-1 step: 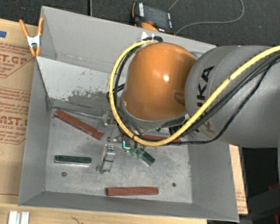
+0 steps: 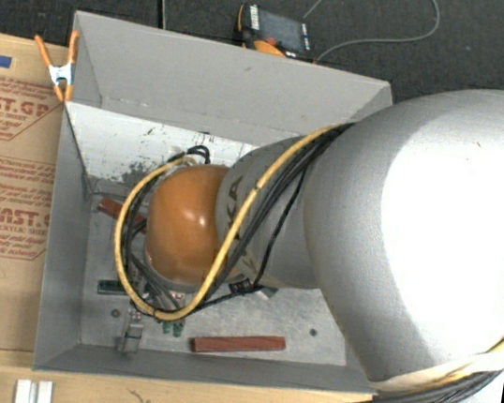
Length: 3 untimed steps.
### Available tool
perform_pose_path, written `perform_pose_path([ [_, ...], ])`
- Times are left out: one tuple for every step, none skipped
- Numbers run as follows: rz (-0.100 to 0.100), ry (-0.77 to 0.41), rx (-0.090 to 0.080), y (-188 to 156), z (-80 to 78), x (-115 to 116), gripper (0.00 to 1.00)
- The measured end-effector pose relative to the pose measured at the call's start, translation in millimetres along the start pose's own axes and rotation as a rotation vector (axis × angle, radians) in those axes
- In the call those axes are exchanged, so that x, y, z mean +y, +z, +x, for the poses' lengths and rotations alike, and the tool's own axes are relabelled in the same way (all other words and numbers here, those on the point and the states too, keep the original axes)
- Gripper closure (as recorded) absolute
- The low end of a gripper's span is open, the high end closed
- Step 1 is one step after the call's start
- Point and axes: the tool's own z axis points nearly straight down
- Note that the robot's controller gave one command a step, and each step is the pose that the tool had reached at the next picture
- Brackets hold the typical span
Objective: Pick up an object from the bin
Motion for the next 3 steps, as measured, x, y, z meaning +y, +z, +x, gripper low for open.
perform_pose_path([
  [-0.001, 0.002, -0.003, -4.1, -1.6, -1.1, 1.0],
  [-0.002, 0.034, -0.013, -111.4, -21.2, -19.3, 1.0],
  [-0.004, 0.025, -0.015, -189.0, -48.5, 1.4, 1.0],
])
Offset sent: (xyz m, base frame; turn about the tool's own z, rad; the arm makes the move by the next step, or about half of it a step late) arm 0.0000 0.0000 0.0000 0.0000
